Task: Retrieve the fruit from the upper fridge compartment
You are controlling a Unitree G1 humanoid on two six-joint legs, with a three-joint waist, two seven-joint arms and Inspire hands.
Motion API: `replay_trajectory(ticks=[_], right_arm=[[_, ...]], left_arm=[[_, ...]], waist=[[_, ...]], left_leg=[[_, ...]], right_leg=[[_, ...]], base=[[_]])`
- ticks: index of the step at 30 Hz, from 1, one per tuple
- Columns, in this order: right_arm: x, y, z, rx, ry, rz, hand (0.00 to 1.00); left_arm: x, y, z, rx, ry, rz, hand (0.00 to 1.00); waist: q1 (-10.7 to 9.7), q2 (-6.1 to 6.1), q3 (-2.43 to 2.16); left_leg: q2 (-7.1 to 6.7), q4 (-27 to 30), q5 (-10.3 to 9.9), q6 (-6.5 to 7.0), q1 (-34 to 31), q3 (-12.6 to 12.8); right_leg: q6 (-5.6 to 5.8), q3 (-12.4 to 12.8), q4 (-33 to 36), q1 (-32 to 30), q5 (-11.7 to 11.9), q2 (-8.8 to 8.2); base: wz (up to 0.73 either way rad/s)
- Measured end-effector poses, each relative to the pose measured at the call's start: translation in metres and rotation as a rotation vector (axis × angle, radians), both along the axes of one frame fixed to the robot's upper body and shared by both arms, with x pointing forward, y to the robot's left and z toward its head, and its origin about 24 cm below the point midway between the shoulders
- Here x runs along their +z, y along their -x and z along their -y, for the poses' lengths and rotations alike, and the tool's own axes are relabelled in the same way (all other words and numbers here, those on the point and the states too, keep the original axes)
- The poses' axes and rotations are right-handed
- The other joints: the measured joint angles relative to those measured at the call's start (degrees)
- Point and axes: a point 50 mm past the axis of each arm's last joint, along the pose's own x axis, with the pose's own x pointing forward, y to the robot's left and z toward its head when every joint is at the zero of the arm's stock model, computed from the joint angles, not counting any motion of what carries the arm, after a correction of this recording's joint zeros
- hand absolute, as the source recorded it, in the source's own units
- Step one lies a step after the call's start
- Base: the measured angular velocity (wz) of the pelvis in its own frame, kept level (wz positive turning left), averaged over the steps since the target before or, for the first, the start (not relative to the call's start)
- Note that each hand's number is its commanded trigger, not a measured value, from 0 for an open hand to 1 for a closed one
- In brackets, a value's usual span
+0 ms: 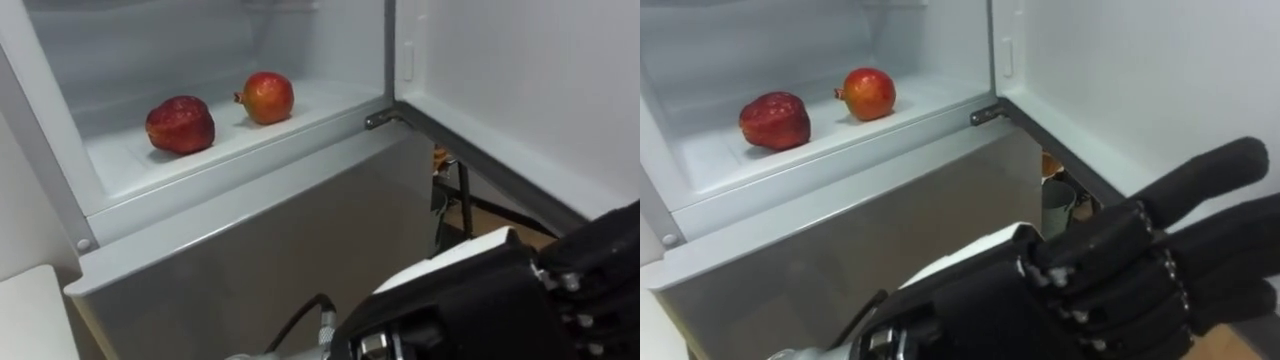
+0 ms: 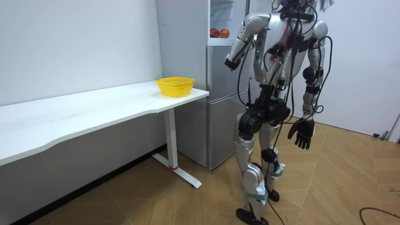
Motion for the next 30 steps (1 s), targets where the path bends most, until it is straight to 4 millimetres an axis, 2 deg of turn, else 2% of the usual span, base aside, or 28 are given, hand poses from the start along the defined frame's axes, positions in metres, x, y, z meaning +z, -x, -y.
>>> replay_trajectory(ticks=[5, 12, 15, 18, 20, 21, 22, 23, 24, 26, 27, 28, 30], right_arm=[[0.001, 0.000, 0.003, -0.020, 0.007, 0.008, 0.00], [0.002, 0.000, 0.006, -0.021, 0.013, 0.009, 0.00], [0.002, 0.002, 0.006, -0.033, 0.015, 0.012, 0.00], [0.002, 0.006, 0.007, -0.033, 0.033, 0.009, 0.00], [0.002, 0.015, 0.007, -0.051, 0.034, 0.006, 0.00], [0.003, 0.017, 0.008, -0.060, 0.036, 0.005, 0.00], [0.002, 0.022, 0.008, -0.072, 0.041, -0.007, 0.00], [0.002, 0.030, 0.007, -0.089, 0.047, -0.019, 0.00], [0.002, 0.032, 0.005, -0.090, 0.050, -0.024, 0.00], [0.000, 0.039, -0.001, -0.102, 0.051, -0.036, 0.00], [0.000, 0.038, -0.003, -0.095, 0.052, -0.036, 0.00], [-0.001, 0.038, -0.005, -0.079, 0.054, -0.038, 0.00], [-0.002, 0.035, -0.007, -0.064, 0.066, -0.033, 0.00]], left_arm=[[0.000, -0.001, 0.000, 0.008, 0.000, -0.005, 0.00], [0.000, -0.002, 0.000, 0.029, 0.000, -0.017, 0.00], [0.001, -0.005, -0.006, 0.063, -0.010, -0.012, 0.00], [0.010, -0.008, -0.022, 0.136, -0.004, 0.032, 0.00], [0.025, -0.009, -0.048, 0.260, 0.051, 0.092, 0.00], [0.028, -0.008, -0.055, 0.299, 0.066, 0.107, 0.00], [0.034, -0.006, -0.072, 0.382, 0.095, 0.133, 0.00], [0.037, -0.003, -0.088, 0.463, 0.121, 0.150, 0.00], [0.038, -0.002, -0.094, 0.503, 0.132, 0.153, 0.00], [0.038, 0.001, -0.119, 0.649, 0.169, 0.144, 0.00], [0.038, 0.001, -0.125, 0.684, 0.177, 0.140, 0.00], [0.038, 0.001, -0.134, 0.748, 0.192, 0.131, 0.00], [0.037, 0.002, -0.147, 0.851, 0.206, 0.125, 0.00]], waist=[[-0.08, -0.38, 0.26], [0.16, -0.41, 0.28], [1.74, -0.39, 0.28], [4.00, -0.18, 0.11], [7.53, -0.32, 0.08], [8.29, -0.35, 0.02], [9.99, -0.39, -0.16], [11.43, -0.65, -0.27], [12.33, -0.85, -0.40], [15.95, -1.97, -0.84], [16.86, -2.31, -0.84], [18.67, -2.97, -0.94], [20.84, -3.39, -1.06]], left_leg=[[0.01, 0.09, 0.00, 0.00, -0.09, 0.07], [0.04, -0.35, -0.01, 0.00, -0.19, -0.17], [0.07, -0.27, -0.01, -0.01, -0.21, -0.26], [0.02, -0.30, 0.01, 0.00, -0.52, -1.63], [0.09, -0.08, 0.08, -0.07, -0.60, -2.25], [0.09, 0.06, 0.09, -0.08, -0.76, -2.75], [0.11, 0.32, 0.11, -0.11, -1.01, -3.83], [0.15, 0.51, 0.21, -0.26, -1.03, -5.03], [0.14, 0.57, 0.28, -0.32, -0.96, -5.57], [0.14, 0.65, 0.46, -0.54, -0.70, -8.20], [0.13, 0.66, 0.54, -0.61, -0.72, -8.63], [0.09, 0.70, 0.70, -0.70, -0.70, -9.60], [0.09, 0.97, 0.80, -0.79, -0.62, -11.17]], right_leg=[[0.06, 0.07, 0.06, -0.53, -0.07, 0.07], [0.04, 0.10, 0.17, -0.16, -0.04, 0.20], [0.00, -0.07, 0.54, -0.22, -0.02, 0.22], [-0.06, -1.18, 0.41, 0.10, -0.07, -0.06], [-0.29, -1.82, 1.01, 0.03, -0.43, -0.10], [-0.29, -2.01, 1.01, 0.13, -0.56, -0.11], [-0.42, -2.99, 1.00, 0.41, -0.75, -0.30], [-0.59, -4.08, 0.92, 0.95, -0.98, -0.50], [-0.69, -4.82, 0.88, 1.25, -1.16, -0.64], [-1.08, -8.04, 0.93, 2.26, -1.81, -1.20], [-1.11, -8.45, 0.95, 2.28, -1.98, -1.23], [-1.26, -9.54, 0.95, 2.63, -2.20, -1.42], [-1.44, -11.27, 0.36, 3.71, -2.35, -1.64]], base=[[0.00], [0.00], [-0.01], [0.16], [0.15], [0.30], [0.43], [0.48], [0.52], [0.54], [0.50], [0.38], [0.44]])
